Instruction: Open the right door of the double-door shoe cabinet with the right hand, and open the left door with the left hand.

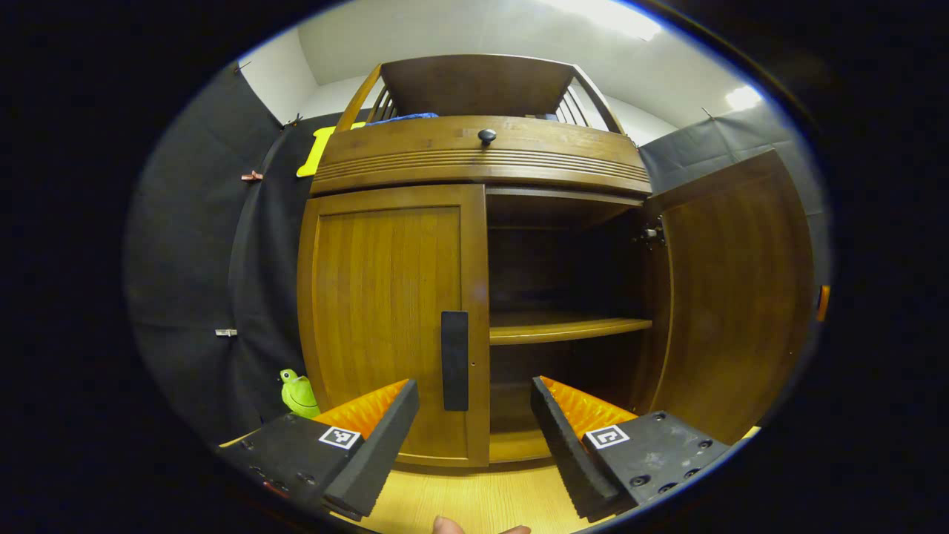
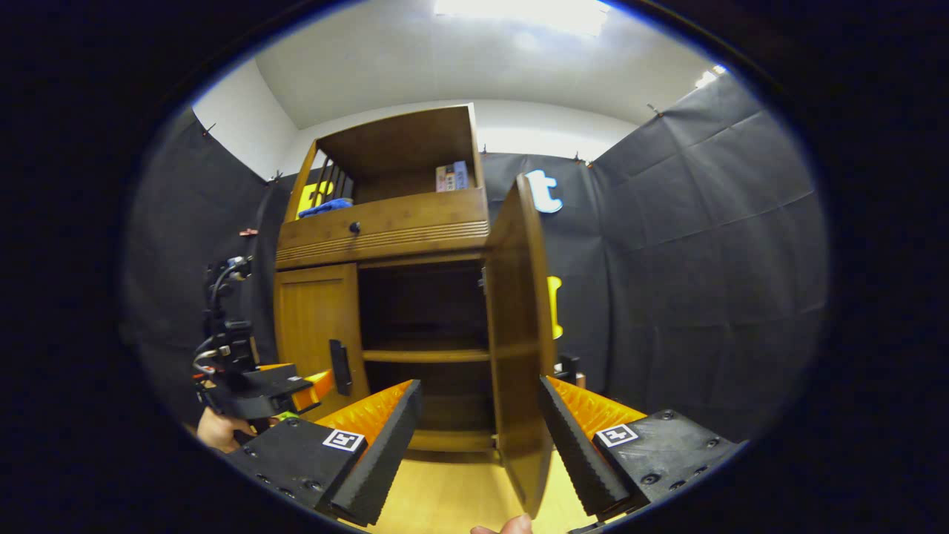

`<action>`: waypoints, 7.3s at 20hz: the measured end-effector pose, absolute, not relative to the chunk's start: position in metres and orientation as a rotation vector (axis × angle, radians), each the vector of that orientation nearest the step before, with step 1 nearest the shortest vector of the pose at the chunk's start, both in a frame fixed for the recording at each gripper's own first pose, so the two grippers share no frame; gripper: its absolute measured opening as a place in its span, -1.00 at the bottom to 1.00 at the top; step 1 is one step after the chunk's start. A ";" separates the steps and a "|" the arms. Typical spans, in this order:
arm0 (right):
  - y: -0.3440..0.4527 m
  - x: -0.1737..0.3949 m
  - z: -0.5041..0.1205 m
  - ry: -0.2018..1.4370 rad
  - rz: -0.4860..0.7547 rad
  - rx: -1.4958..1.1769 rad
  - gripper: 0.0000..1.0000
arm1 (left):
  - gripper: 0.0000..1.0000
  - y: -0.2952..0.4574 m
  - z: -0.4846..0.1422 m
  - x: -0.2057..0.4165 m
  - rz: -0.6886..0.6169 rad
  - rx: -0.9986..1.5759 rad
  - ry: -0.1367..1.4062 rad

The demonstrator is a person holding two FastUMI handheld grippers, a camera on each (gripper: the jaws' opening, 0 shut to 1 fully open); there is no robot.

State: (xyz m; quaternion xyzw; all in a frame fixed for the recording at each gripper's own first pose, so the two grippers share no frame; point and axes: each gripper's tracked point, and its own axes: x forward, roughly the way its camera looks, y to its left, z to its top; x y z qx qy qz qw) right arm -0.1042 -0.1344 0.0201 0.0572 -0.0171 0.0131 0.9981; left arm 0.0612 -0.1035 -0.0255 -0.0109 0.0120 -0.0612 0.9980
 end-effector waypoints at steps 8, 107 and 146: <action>-0.102 -0.067 -0.012 0.033 0.057 0.077 0.97 | 0.62 -0.089 -0.026 0.133 -0.109 -0.027 0.037; -0.064 -0.059 -0.003 0.001 0.014 0.016 0.90 | 1.00 0.118 -0.001 -0.093 0.068 0.091 0.009; -0.047 -0.080 0.028 -0.082 0.071 0.042 0.94 | 0.94 -0.051 0.014 -0.083 -0.142 0.033 -0.066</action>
